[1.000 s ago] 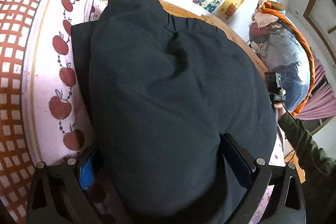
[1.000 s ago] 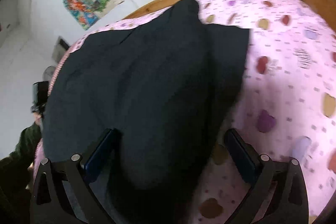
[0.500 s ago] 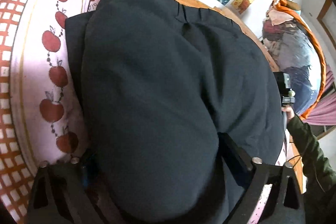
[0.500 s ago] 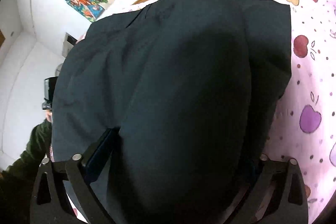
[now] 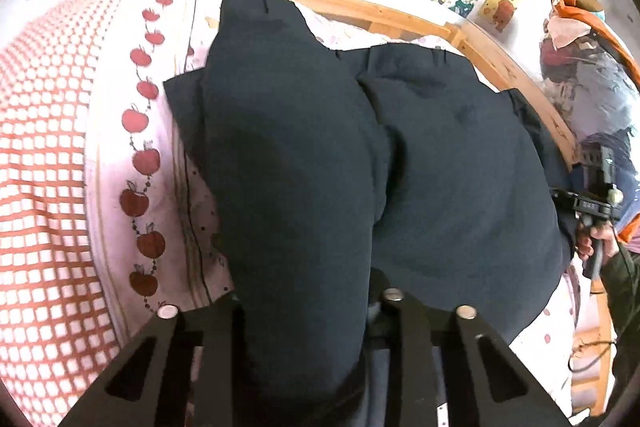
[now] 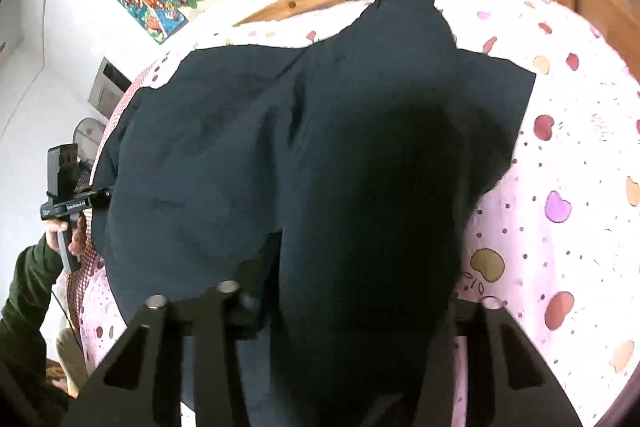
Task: Fold large clothes
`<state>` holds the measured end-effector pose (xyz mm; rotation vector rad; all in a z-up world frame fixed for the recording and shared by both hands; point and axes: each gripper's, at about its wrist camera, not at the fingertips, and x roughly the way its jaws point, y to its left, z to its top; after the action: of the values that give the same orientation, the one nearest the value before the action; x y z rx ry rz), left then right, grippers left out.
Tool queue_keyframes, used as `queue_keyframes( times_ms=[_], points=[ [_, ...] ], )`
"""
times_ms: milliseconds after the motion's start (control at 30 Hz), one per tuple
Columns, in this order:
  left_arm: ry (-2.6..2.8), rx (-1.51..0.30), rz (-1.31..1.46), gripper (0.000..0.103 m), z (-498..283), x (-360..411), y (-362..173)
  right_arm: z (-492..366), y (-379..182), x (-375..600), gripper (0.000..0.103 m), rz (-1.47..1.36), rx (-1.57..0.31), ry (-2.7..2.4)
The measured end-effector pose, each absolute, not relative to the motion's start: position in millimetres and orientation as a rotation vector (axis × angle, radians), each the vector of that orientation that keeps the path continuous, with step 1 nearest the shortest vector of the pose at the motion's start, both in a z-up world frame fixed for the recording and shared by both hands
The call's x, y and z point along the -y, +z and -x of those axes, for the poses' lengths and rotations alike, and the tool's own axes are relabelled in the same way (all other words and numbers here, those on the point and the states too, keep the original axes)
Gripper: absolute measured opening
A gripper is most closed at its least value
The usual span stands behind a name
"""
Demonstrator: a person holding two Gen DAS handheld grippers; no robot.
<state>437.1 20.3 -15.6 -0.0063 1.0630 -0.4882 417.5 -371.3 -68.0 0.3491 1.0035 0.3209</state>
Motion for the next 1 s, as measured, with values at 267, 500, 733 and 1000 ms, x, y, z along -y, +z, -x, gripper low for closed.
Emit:
queue_keyframes(
  times_ms=[267,500,733,1000],
  points=[
    [-0.394,-0.982,-0.058,0.015,-408.2,-10.1,58.6,-396.0,15.6,352.3,0.024,-0.362,-0.839,0.397],
    [-0.395,-0.918,-0.053,0.015,-374.2,-19.7,101.9,-362.9,61.6,353.0,0.024,-0.313,-0.778,0.435],
    [-0.384,-1.041,-0.028,0.015,-366.4,-15.3,57.8,-326.7,22.7,379.2,0.024,-0.308,-0.848,0.440],
    [-0.340,-1.097,0.007,0.027,-380.4,-9.6,21.2,-326.3,-34.8,394.7,0.028,-0.345,-0.958,0.362]
  ],
)
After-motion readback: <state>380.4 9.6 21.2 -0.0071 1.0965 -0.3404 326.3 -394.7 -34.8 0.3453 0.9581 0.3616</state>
